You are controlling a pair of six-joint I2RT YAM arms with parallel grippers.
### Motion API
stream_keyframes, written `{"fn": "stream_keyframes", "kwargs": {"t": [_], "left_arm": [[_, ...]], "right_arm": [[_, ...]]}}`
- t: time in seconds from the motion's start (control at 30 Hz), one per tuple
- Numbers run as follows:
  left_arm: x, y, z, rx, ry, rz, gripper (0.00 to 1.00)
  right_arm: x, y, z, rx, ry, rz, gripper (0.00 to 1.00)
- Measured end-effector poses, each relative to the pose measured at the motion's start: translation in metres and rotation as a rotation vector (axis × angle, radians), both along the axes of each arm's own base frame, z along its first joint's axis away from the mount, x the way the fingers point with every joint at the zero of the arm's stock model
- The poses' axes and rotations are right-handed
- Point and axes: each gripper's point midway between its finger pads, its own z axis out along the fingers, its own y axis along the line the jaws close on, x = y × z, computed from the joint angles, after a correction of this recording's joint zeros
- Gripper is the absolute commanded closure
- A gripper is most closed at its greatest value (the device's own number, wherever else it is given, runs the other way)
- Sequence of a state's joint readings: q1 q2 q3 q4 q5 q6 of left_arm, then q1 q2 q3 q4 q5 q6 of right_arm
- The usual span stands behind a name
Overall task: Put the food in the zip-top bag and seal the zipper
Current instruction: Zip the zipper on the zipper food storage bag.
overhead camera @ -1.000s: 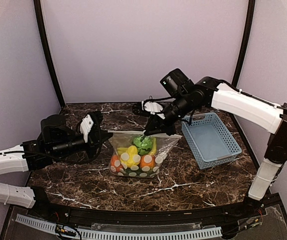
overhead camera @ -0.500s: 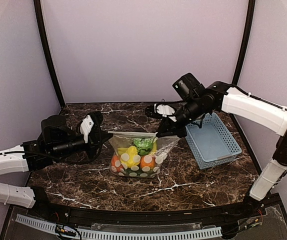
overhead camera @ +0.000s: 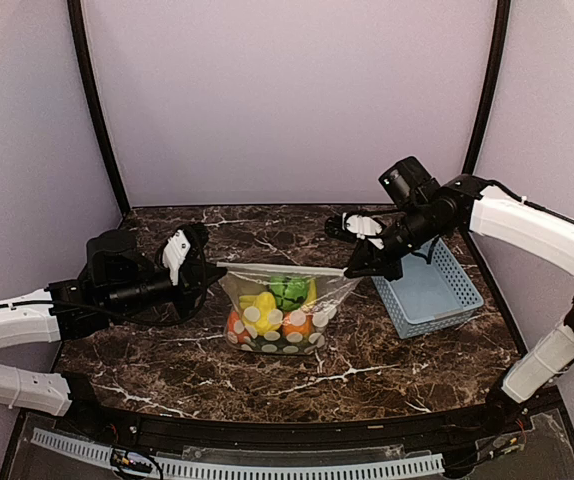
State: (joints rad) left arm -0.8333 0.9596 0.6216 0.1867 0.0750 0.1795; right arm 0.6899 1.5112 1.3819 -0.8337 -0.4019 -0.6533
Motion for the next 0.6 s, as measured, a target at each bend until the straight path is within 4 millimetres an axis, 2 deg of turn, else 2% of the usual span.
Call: {"fn": "stream_keyframes", "kwargs": {"t": [0.3,0.6], "left_arm": [[0.001,-0.001,-0.001,-0.007,0.011,-0.005,0.99],[0.002,-0.004,-0.001,-0.023,0.022,-0.009,0.99]], "right_arm": [[0.005,-0.026,-0.008,-0.017,0.008,-0.064,1.0],[0.004,-0.03,-0.008,-0.02,0.006,-0.073,1.0]]}}
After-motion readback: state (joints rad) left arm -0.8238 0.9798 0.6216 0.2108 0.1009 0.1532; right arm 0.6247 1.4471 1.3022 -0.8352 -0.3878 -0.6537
